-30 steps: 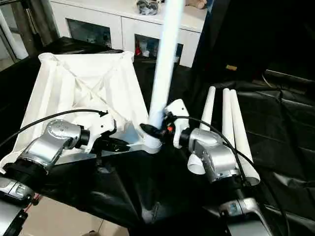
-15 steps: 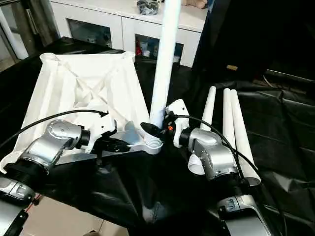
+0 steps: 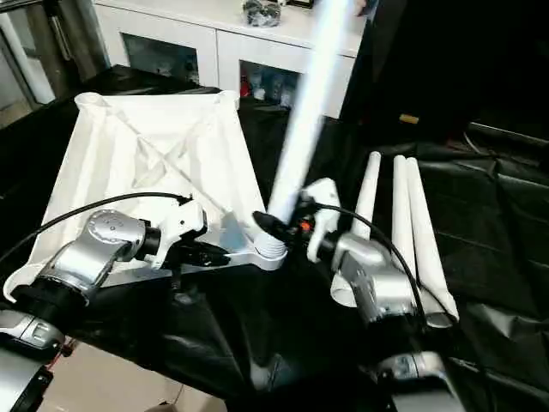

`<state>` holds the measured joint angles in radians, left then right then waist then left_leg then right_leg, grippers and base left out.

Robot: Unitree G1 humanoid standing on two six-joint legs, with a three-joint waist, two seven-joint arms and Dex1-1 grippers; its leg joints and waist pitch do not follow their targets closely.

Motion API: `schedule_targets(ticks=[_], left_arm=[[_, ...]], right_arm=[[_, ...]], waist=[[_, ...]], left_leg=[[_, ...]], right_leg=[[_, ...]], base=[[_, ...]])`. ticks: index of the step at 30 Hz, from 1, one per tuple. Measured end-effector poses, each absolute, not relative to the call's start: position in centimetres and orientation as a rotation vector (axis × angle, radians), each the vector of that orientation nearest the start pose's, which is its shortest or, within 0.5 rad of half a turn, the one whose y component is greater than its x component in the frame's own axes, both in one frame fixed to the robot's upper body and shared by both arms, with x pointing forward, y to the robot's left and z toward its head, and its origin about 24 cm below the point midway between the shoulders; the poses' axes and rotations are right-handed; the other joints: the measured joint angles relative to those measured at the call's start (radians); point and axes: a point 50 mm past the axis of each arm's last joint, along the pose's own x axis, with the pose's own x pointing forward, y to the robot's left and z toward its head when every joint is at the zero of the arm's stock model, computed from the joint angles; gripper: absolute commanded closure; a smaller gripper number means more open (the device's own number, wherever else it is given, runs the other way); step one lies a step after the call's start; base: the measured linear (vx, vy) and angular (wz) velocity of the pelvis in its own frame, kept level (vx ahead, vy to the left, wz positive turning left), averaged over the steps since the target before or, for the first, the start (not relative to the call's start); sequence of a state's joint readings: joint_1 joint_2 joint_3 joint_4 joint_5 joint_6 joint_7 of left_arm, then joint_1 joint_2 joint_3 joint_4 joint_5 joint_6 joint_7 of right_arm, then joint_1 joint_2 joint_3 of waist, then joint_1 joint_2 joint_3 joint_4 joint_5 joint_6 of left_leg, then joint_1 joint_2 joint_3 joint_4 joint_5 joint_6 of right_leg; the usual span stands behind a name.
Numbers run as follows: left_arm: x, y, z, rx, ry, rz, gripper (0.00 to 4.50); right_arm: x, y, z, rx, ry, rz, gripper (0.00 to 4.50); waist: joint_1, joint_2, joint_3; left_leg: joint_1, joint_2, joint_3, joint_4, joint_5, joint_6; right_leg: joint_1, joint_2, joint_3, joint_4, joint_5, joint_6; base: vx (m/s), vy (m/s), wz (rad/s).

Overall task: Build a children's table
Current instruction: Insert table leg to table base

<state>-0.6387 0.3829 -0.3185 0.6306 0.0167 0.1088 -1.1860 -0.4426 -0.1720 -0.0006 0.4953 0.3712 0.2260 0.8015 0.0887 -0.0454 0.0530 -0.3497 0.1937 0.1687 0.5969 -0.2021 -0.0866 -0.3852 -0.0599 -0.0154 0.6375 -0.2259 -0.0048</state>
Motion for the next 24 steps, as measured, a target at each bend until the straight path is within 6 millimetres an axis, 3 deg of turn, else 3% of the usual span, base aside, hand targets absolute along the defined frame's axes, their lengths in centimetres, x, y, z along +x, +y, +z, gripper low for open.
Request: schedule_targets(ticks=[11, 17, 24], left_arm=[[32.5, 13.0, 5.3, 0.443, 0.459, -1.298, 4.50], [32.6, 12.9, 5.2, 0.444, 0.453, -1.299, 4.50], [32.6, 13.2, 5.3, 0.449, 0.451, -1.292, 4.50]], right_arm=[[29.8, -13.8, 2.8, 0.344, 0.124, 0.744, 2.59], [29.6, -13.2, 3.2, 0.238, 0.090, 0.752, 2.59], [30.4, -12.5, 4.5, 0.040, 0.111, 0.844, 2.59]], waist=[[0.000, 0.009, -0.003], [0.000, 0.016, -0.003], [-0.007, 0.015, -0.004]], left_leg=[[0.000, 0.000, 0.001, -0.002, 0.000, 0.000], [-0.001, 0.000, 0.001, -0.004, 0.000, 0.000], [0.000, 0.000, 0.001, -0.006, 0.000, 0.000]], right_leg=[[0.005, -0.001, 0.000, -0.006, 0.000, 0.000], [0.005, -0.001, 0.001, -0.007, 0.000, 0.000], [0.004, 0.000, 0.001, -0.007, 0.000, 0.001]], base=[[0.000, 0.000, 0.00], [0.000, 0.000, 0.00], [0.000, 0.000, 0.00]])
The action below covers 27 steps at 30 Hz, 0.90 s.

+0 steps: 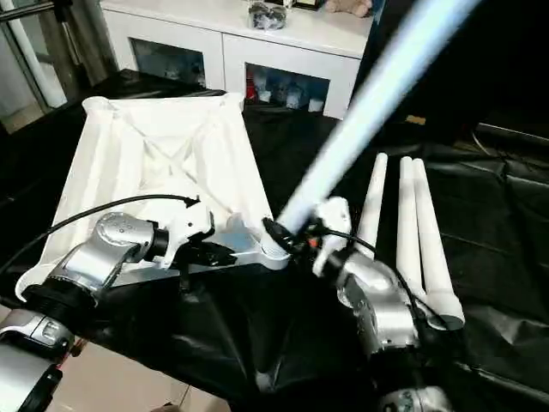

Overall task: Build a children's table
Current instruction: Insert table leg to table base

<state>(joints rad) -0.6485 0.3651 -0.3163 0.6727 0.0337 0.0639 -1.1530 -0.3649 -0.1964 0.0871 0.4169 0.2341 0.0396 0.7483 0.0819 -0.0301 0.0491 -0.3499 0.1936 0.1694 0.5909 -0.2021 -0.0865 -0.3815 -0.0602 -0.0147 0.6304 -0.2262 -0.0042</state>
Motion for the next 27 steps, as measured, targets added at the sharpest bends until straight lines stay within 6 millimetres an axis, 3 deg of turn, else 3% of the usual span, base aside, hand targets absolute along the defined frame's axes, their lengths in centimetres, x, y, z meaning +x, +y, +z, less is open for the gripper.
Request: schedule_targets(ticks=[7, 15, 27], left_arm=[[32.6, 13.5, 5.3, 0.450, 0.453, -1.289, 4.50], [32.4, 13.9, 5.3, 0.455, 0.462, -1.303, 4.50], [31.2, 14.9, 5.7, 0.499, 0.446, -1.415, 4.50]], right_arm=[[31.3, -12.1, 5.1, -0.039, 0.151, 0.928, 2.59], [32.0, -11.8, 5.3, -0.071, 0.191, 1.013, 2.59], [31.2, -11.9, 5.5, -0.122, 0.210, 1.280, 2.59]], waist=[[-0.014, -0.004, -0.001], [-0.023, -0.017, -0.006], [-0.022, -0.030, -0.014]], left_leg=[[0.000, 0.000, 0.000, -0.001, 0.000, 0.000], [0.000, 0.000, 0.000, -0.003, 0.000, 0.000], [0.000, 0.001, 0.002, -0.013, -0.001, 0.002]], right_leg=[[0.000, 0.000, 0.000, -0.001, 0.000, 0.001], [0.000, 0.000, 0.000, -0.003, -0.001, 0.002], [0.000, 0.001, -0.002, -0.014, -0.002, 0.002]], base=[[0.000, 0.000, 0.00], [0.000, 0.000, 0.00], [0.000, 0.000, 0.00]])
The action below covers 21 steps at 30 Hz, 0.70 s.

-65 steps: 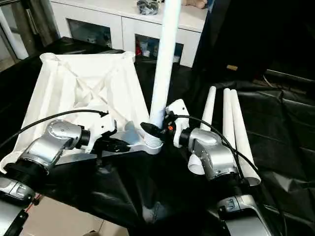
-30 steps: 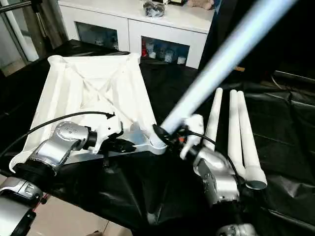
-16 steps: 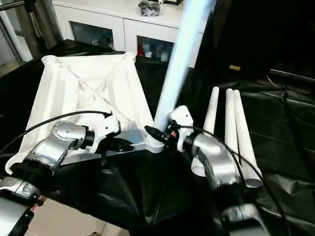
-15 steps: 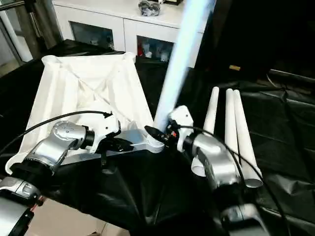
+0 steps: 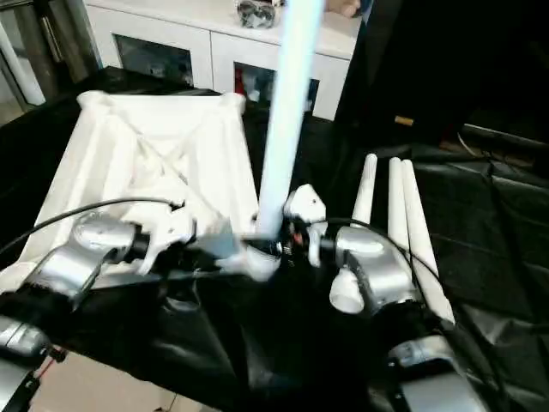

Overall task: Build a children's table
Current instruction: Insert table leg to table base

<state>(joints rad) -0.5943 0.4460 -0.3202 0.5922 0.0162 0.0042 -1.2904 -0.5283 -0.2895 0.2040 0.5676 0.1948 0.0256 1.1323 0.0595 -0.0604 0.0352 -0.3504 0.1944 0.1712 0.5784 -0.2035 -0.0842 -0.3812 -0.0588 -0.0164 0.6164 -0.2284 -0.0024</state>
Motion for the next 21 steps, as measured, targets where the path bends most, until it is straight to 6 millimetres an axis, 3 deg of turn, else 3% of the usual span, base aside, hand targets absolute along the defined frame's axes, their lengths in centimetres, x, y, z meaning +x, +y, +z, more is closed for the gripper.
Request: schedule_targets(ticks=[12, 17, 21], left_arm=[[31.1, 15.0, 5.7, 0.510, 0.449, -1.427, 4.50], [32.2, 14.0, 5.5, 0.498, 0.460, -1.251, 4.50], [33.2, 11.3, 5.2, 0.419, 0.501, -1.088, 4.50]], right_arm=[[30.8, -11.9, 5.3, -0.116, 0.181, 1.301, 2.59], [32.5, -11.2, 4.6, -0.061, 0.163, 1.037, 2.59], [34.2, -11.1, 4.3, -0.020, 0.192, 0.766, 2.59]], waist=[[0.003, -0.007, -0.001], [-0.004, -0.008, -0.001], [-0.011, -0.006, 0.000]], left_leg=[[0.001, 0.001, 0.002, 0.000, -0.001, 0.002], [0.004, 0.001, 0.002, 0.002, 0.000, 0.000], [0.004, 0.001, 0.002, 0.002, 0.002, -0.004]], right_leg=[[0.001, 0.000, 0.000, -0.001, 0.000, -0.001], [0.002, 0.000, 0.001, 0.002, 0.003, -0.006], [0.002, 0.000, 0.001, 0.000, 0.006, -0.008]], base=[[0.000, 0.000, 0.00], [0.000, 0.000, 0.00], [0.000, 0.000, 0.00]])
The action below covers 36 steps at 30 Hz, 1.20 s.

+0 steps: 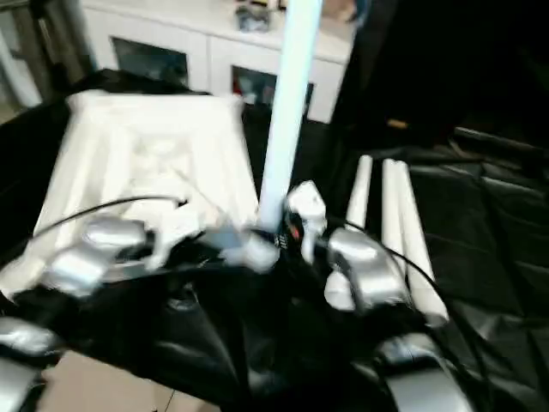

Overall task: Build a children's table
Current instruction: Insert table leg to table base

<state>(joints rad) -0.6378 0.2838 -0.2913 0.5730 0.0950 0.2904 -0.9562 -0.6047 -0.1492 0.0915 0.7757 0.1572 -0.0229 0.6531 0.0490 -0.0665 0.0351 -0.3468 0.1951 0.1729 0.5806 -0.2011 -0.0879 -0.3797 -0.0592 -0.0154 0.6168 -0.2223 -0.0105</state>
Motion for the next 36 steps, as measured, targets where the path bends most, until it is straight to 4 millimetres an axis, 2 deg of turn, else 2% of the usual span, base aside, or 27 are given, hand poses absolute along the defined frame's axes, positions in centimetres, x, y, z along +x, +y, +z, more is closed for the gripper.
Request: schedule_targets(ticks=[5, 8, 20, 21, 23, 24, 29, 35, 36], left_arm=[[33.6, 8.7, 5.1, 0.413, 0.525, -0.969, 4.50], [33.7, 8.0, 5.0, 0.421, 0.518, -0.936, 4.50], [33.8, 7.9, 5.1, 0.430, 0.536, -0.886, 4.50], [33.8, 7.9, 5.1, 0.430, 0.536, -0.886, 4.50], [33.8, 7.9, 5.1, 0.431, 0.533, -0.887, 4.50], [33.8, 7.9, 5.1, 0.430, 0.528, -0.889, 4.50], [33.8, 8.1, 5.4, 0.436, 0.506, -0.902, 4.50], [33.4, 9.3, 5.5, 0.446, 0.467, -0.962, 4.50], [33.4, 9.6, 5.6, 0.454, 0.459, -0.977, 4.50]], right_arm=[[35.5, -10.5, 4.4, 0.000, 0.237, 0.608, 2.59], [36.0, -10.3, 4.7, 0.015, 0.247, 0.554, 2.59], [36.5, -9.5, 4.7, 0.029, 0.265, 0.511, 2.59], [36.5, -9.5, 4.7, 0.029, 0.266, 0.511, 2.03], [36.4, -9.4, 4.4, 0.032, 0.280, 0.513, 2.03], [36.3, -9.5, 4.2, 0.039, 0.285, 0.505, 1.73], [36.3, -9.5, 4.1, 0.042, 0.288, 0.517, 1.39], [35.9, -9.3, 4.8, 0.060, 0.250, 0.621, 0.88], [35.8, -9.4, 5.0, 0.061, 0.246, 0.650, 0.68]], waist=[[0.003, 0.003, -0.002], [0.003, 0.004, -0.003], [-0.005, 0.006, -0.006], [-0.007, 0.006, -0.006], [-0.008, 0.006, -0.006], [-0.009, 0.006, -0.006], [-0.011, 0.009, -0.005], [-0.016, 0.011, -0.001], [-0.016, 0.012, 0.000]], left_leg=[[-0.001, 0.000, 0.000, -0.001, 0.000, 0.000], [-0.001, 0.000, 0.000, -0.001, 0.000, 0.000], [-0.001, 0.000, 0.000, -0.002, 0.000, 0.000], [-0.002, 0.000, 0.000, -0.002, 0.000, 0.000], [-0.002, 0.000, 0.000, -0.003, 0.000, 0.000], [-0.002, 0.000, -0.001, -0.002, 0.000, 0.000], [-0.003, 0.000, -0.001, -0.003, 0.000, 0.000], [-0.005, 0.000, 0.000, -0.007, 0.000, 0.000], [-0.006, 0.002, 0.000, -0.007, 0.000, 0.000]], right_leg=[[0.002, 0.000, 0.000, 0.000, 0.002, 0.002], [0.002, 0.000, 0.000, -0.001, 0.002, 0.002], [0.000, 0.000, 0.000, -0.003, 0.002, 0.003], [0.000, 0.000, 0.000, -0.003, 0.002, 0.003], [-0.001, 0.000, 0.000, -0.003, 0.002, 0.003], [-0.002, 0.000, 0.000, -0.004, 0.002, 0.003], [-0.003, 0.000, 0.000, -0.005, 0.003, 0.003], [-0.006, 0.001, -0.001, -0.006, 0.003, 0.004], [-0.008, 0.002, -0.001, -0.006, 0.002, 0.005]], base=[[0.000, 0.000, 0.00], [0.000, 0.000, 0.00], [0.000, 0.000, 0.00], [0.000, 0.000, 0.00], [0.000, 0.000, 0.00], [0.000, 0.000, 0.00], [0.000, 0.000, 0.00], [0.000, 0.000, 0.00], [0.000, 0.000, 0.00]])
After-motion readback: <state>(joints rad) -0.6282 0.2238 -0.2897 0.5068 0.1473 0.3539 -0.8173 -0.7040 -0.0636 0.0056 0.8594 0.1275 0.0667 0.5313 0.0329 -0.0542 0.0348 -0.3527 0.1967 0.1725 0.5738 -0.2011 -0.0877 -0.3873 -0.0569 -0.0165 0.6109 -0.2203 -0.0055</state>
